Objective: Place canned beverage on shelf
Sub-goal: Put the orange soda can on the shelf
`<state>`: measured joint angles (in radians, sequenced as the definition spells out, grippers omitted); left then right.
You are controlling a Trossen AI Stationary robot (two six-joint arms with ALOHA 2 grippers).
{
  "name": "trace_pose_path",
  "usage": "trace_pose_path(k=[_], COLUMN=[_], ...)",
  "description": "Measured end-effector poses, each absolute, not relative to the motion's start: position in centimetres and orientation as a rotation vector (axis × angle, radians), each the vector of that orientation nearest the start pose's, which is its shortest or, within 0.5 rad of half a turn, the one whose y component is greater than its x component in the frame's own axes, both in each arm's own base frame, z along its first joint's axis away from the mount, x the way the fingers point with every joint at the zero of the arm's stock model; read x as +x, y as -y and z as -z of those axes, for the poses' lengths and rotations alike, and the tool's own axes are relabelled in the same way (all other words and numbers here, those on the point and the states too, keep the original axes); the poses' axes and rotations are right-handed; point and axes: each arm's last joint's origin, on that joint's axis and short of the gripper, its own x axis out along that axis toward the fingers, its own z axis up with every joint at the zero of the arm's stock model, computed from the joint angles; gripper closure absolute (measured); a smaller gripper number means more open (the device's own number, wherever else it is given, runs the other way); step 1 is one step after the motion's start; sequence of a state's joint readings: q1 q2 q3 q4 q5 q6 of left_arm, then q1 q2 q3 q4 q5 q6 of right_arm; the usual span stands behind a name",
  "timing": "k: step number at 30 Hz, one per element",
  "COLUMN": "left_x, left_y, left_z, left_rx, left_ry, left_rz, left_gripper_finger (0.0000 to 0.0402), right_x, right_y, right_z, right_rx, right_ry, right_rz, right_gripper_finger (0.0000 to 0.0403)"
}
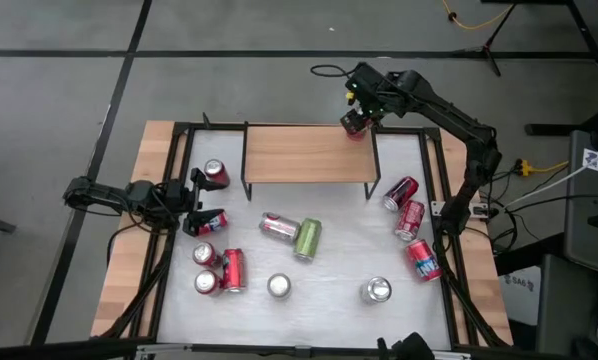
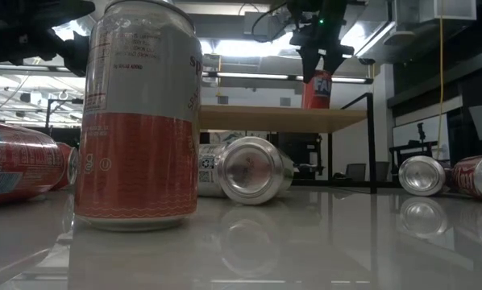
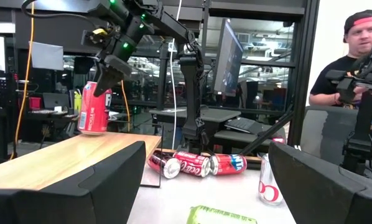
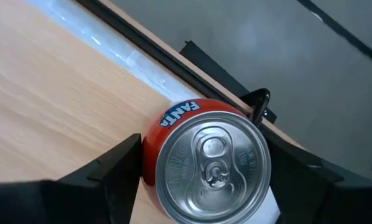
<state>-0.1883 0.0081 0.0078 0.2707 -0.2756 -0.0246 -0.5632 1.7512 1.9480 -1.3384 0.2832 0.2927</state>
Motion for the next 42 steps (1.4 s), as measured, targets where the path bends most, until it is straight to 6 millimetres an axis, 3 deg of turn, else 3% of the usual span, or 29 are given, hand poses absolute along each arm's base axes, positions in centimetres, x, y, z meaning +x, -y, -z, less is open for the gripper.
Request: trace_pose_path(k=[26, 42], left_x=[9.30, 9.30], left_y=[0.97, 0.97], left_z=[-19.10, -19.11], left_rx=[-0.086, -0.086], left_ry=[0.264, 0.264], left_rz=[-0.084, -0.083], left_gripper_finger=[0.0066, 0.0066], right_x=[27.50, 27.65], right_y=[18.28, 18.26], right_z=[-38.09, -38.19], right_rx=[0.484, 0.502], right_ry=[-1.078, -1.059], right_rz=[0.952, 0.923], right_gripper_finger=[0.0117, 0.0060])
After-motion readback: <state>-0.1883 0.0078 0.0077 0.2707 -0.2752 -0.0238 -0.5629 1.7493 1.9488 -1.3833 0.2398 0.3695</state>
